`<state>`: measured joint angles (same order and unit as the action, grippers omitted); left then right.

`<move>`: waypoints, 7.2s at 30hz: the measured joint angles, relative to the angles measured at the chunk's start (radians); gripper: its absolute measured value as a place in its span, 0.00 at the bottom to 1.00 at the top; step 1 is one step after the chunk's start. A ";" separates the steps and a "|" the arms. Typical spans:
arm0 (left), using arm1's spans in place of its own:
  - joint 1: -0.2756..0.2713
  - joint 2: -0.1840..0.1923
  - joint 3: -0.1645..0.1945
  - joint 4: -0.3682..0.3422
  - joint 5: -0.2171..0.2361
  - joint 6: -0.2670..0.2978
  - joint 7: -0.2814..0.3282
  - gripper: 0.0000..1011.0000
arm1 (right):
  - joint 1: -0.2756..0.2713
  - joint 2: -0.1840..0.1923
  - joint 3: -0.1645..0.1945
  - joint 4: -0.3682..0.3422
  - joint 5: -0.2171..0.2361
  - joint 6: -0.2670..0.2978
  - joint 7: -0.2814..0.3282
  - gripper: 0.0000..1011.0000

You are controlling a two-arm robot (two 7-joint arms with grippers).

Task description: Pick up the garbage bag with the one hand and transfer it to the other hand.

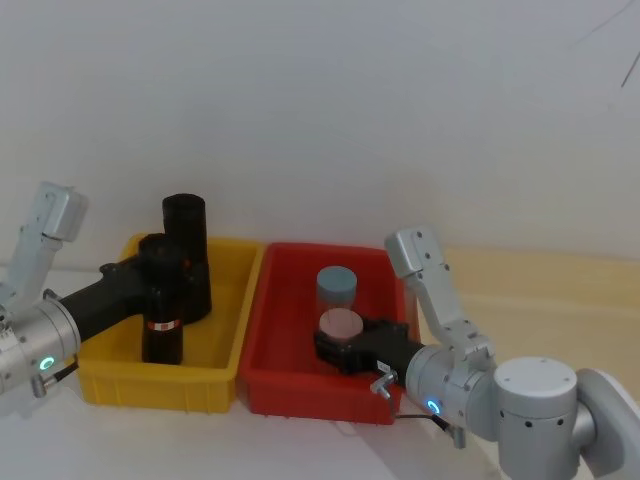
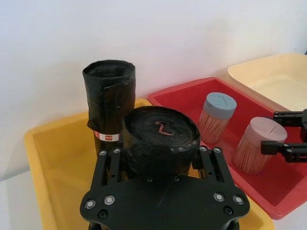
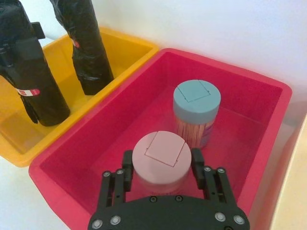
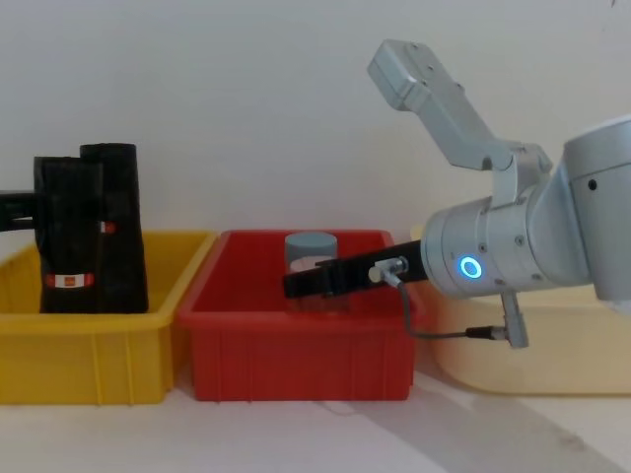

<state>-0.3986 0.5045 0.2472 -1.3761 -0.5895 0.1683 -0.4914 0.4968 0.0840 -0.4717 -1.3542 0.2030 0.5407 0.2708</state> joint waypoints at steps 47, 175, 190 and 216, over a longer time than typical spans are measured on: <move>-0.195 0.003 0.053 -0.057 0.024 -0.043 -0.084 0.45 | -0.004 0.042 0.084 -0.219 -0.010 -0.068 -0.029 0.66; -0.957 -0.701 0.408 1.220 -0.088 -0.550 -0.573 0.45 | 0.049 0.080 0.224 -0.182 -0.188 -0.161 -0.167 0.65; -0.957 -0.701 0.408 1.220 -0.088 -0.549 -0.573 0.45 | 0.054 0.076 0.226 -0.176 -0.192 -0.163 -0.175 0.60; -0.957 -0.700 0.408 1.219 -0.088 -0.549 -0.574 0.76 | 0.042 0.084 0.246 -0.189 -0.199 -0.128 -0.159 0.60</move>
<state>-1.3554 -0.1954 0.6550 -0.1566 -0.6774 -0.3807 -1.0650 0.5390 0.1679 -0.2256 -1.5428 0.0042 0.4123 0.1115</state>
